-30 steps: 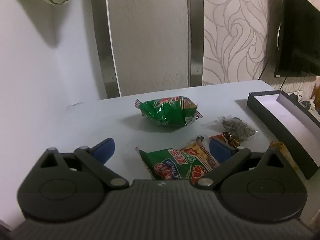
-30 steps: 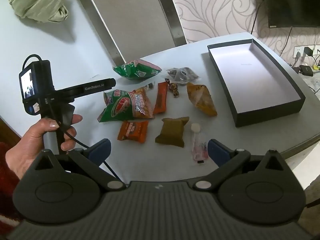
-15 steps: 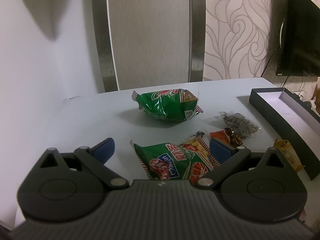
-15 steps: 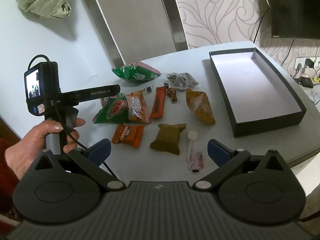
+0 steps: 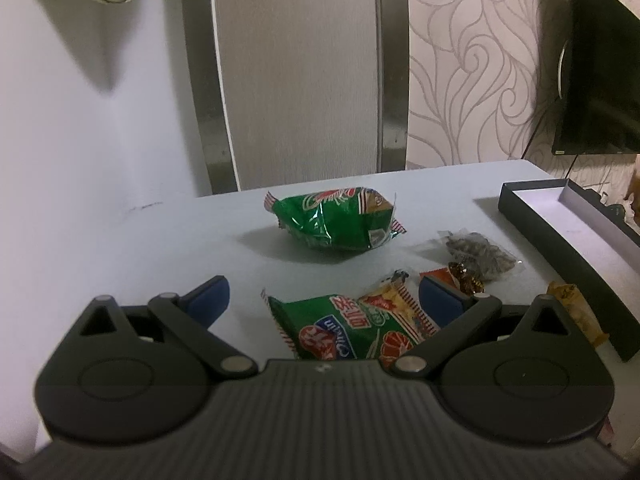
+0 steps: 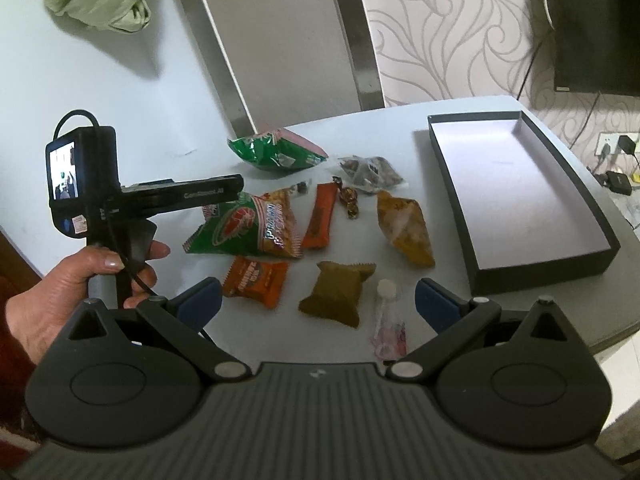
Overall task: Organize snacks
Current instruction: 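Move the left gripper toward the green shrimp-cracker bag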
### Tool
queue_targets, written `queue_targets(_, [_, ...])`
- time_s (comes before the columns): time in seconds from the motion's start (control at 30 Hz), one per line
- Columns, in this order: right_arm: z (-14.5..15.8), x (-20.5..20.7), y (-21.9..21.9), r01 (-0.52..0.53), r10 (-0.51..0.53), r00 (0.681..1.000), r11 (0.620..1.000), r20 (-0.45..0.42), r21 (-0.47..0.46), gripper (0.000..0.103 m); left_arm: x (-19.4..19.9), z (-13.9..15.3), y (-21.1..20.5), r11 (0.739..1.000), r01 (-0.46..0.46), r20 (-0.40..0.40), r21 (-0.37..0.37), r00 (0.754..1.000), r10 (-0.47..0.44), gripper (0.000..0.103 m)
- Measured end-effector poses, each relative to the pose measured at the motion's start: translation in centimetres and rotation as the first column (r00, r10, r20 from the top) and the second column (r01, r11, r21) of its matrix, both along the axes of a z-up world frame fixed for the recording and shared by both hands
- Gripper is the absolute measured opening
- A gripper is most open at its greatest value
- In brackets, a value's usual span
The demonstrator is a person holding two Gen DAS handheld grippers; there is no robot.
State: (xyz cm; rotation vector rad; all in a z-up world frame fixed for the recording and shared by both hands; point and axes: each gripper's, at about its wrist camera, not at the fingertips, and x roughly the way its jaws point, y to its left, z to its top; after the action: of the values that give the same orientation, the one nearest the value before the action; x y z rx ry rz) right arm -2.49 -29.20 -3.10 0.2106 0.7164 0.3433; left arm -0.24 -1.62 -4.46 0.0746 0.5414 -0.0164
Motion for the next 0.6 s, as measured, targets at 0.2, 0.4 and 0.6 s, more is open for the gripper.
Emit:
queue_targets(0.2, [0.24,-0.26,0.31,-0.007,0.006,0.999,1.000,0.046,0.011,0.103,-0.17,0.10,-0.12,1.000,0.012,0.001,0.006,1.000,-0.012,0.103])
queue_targets(0.4, [-0.21,-0.27,0.43,-0.007,0.006,1.000,1.000,0.018,0.003,0.103,-0.32,0.18,-0.40,1.000,0.010,0.004,0.014,1.000,-0.010,0.103])
queue_targets(0.6, [-0.63,-0.07,0.47,-0.007,0.007,1.000,1.000,-0.003,-0.005,0.103,-0.27,0.14,-0.41,1.000,0.009,0.005,0.016,1.000,-0.009,0.103])
